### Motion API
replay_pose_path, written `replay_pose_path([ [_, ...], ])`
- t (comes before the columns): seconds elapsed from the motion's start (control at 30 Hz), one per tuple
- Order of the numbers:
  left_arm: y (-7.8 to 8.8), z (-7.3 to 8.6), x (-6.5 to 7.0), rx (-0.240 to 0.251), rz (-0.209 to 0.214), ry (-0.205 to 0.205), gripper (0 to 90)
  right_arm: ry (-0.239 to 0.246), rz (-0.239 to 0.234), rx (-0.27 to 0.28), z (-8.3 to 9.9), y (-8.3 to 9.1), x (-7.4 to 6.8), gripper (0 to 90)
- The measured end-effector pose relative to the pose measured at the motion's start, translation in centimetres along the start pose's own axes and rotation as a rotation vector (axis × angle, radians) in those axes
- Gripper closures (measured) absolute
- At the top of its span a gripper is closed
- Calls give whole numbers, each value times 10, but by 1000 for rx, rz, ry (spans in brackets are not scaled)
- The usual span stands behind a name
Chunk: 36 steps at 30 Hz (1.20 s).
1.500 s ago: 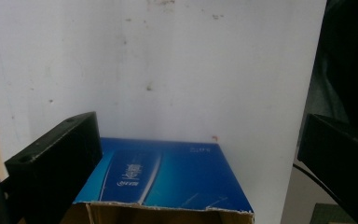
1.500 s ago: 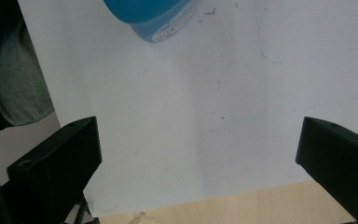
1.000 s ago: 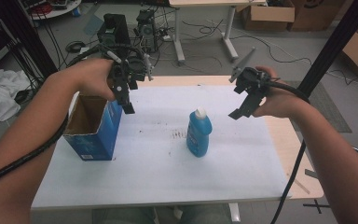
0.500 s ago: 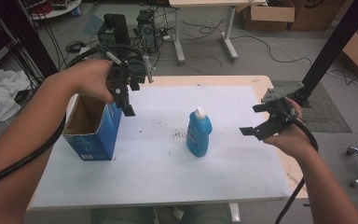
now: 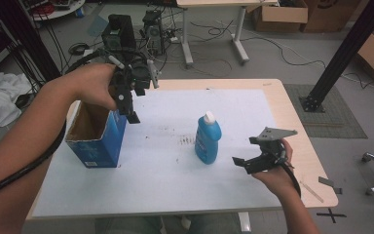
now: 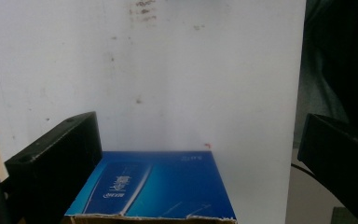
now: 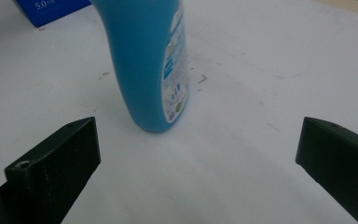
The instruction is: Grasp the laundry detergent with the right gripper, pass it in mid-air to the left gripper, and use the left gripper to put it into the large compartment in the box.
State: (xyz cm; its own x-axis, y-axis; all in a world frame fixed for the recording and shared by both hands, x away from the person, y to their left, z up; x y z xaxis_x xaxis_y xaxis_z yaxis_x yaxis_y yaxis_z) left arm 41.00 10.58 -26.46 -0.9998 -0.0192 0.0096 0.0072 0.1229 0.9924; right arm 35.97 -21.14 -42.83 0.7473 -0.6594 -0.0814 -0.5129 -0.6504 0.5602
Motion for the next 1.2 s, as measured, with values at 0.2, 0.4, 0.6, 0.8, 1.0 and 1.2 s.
replay_pose_path([
  [0.2, -1, 4, 2, -1, 3, 3, 1, -30, -1, 36, 9, -33, -16, 0],
  [0.4, -1, 8, 3, 3, 1, 12, 1, -48, 30, 87, 7, -53, -26, 0],
  [0.6, -3, 9, 3, 0, 6, 12, 1, -75, 50, 114, 3, -70, -34, 0],
  [0.8, -2, 8, 4, 2, 5, 9, 1, -87, 64, 133, -2, -84, -38, 0],
  [1.0, -2, 12, 4, 0, 0, 15, 1, -101, 81, 179, -7, -94, -42, 0],
  [1.2, -5, 15, 5, 1, 6, 20, 1, -97, 115, 226, -13, -98, -41, 0],
])
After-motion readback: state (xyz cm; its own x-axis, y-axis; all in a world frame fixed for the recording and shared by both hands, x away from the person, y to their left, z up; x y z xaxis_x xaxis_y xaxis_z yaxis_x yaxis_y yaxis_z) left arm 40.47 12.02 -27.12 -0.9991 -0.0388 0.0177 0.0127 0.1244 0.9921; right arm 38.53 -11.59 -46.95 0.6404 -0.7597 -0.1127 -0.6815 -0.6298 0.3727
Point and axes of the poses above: each handheld gripper's, and its own axes: y roughly backward along the jaws, z roughly out of its underside, x roughly to its right, the point moved 8 cm from there along -y, roughly forward along the jaws, and after that the axes turned 1 degree about x, right-handed, at the moved point
